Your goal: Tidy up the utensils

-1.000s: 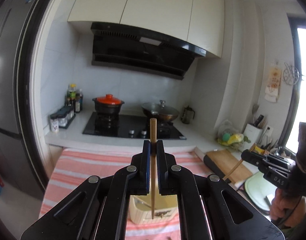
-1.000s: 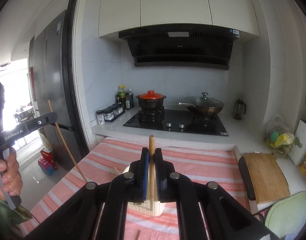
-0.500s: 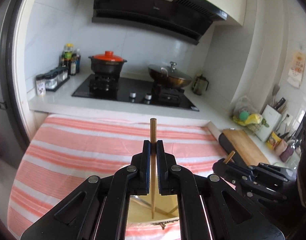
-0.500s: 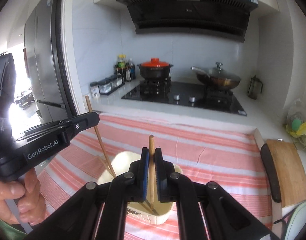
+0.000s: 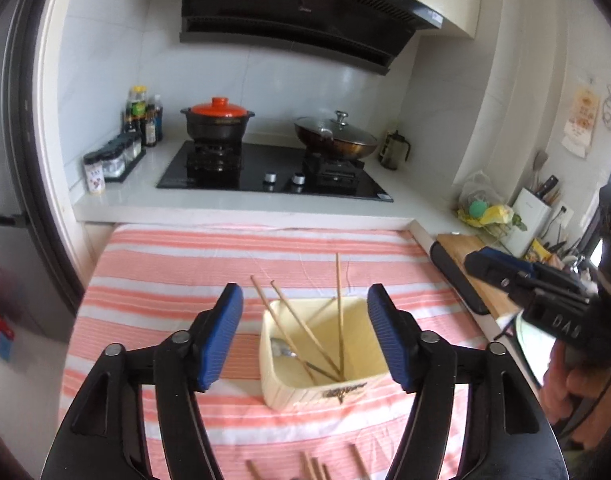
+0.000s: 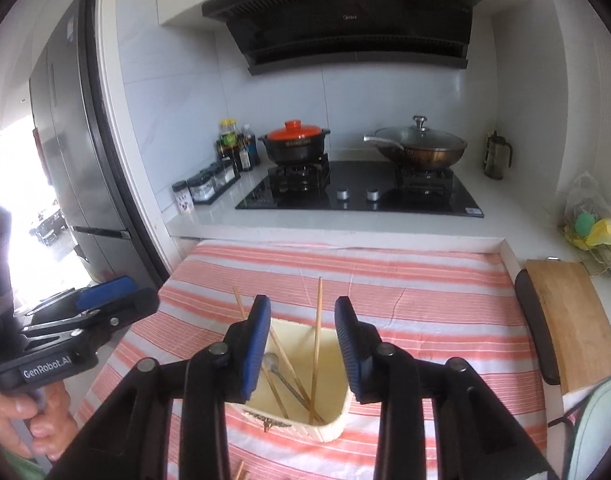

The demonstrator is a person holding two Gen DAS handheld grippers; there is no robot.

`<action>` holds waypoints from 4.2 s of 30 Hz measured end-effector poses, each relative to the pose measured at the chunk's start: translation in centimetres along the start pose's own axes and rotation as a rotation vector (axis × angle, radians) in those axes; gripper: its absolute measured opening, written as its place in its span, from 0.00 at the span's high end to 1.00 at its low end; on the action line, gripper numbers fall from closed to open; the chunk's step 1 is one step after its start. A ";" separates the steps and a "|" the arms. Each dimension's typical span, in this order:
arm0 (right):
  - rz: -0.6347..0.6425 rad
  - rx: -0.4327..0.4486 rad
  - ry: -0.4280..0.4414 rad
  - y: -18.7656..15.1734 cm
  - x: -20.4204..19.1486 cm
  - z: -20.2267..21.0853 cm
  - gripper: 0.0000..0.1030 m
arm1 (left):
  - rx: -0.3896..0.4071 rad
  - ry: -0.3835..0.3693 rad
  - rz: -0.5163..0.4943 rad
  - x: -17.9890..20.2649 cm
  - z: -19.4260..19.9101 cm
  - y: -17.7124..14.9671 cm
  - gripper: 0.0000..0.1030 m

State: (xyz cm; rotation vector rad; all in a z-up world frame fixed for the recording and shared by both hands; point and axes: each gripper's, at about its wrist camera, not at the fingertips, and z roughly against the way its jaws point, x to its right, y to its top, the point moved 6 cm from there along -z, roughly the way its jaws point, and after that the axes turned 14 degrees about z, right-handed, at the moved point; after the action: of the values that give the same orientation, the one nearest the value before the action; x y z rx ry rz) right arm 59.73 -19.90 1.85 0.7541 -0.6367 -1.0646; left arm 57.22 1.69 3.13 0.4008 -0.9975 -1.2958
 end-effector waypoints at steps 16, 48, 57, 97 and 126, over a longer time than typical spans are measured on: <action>0.088 -0.004 -0.271 -28.1 -7.2 17.0 0.51 | -0.140 0.152 0.051 -7.9 11.8 -30.1 0.14; 0.041 -0.112 -0.165 -34.8 -11.4 15.2 0.51 | -0.229 0.227 0.159 -9.0 2.3 -29.8 0.10; 0.014 -0.129 -0.152 -35.7 -11.3 15.1 0.51 | -0.236 0.304 0.139 -9.0 -1.7 -30.7 0.10; 0.030 -0.393 -0.176 -36.8 -9.5 6.2 0.95 | -0.246 0.380 -0.036 -9.6 1.6 -33.5 0.95; -0.037 -0.398 -0.175 -39.0 -7.9 8.7 0.64 | -0.256 0.367 -0.029 -12.2 3.8 -34.6 0.13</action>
State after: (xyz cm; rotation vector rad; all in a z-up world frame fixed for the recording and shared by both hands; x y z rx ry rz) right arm 29.61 -25.81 -24.92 0.3310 -0.5363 -1.2530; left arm 33.78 4.37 -25.22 0.4370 -0.5128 -1.2990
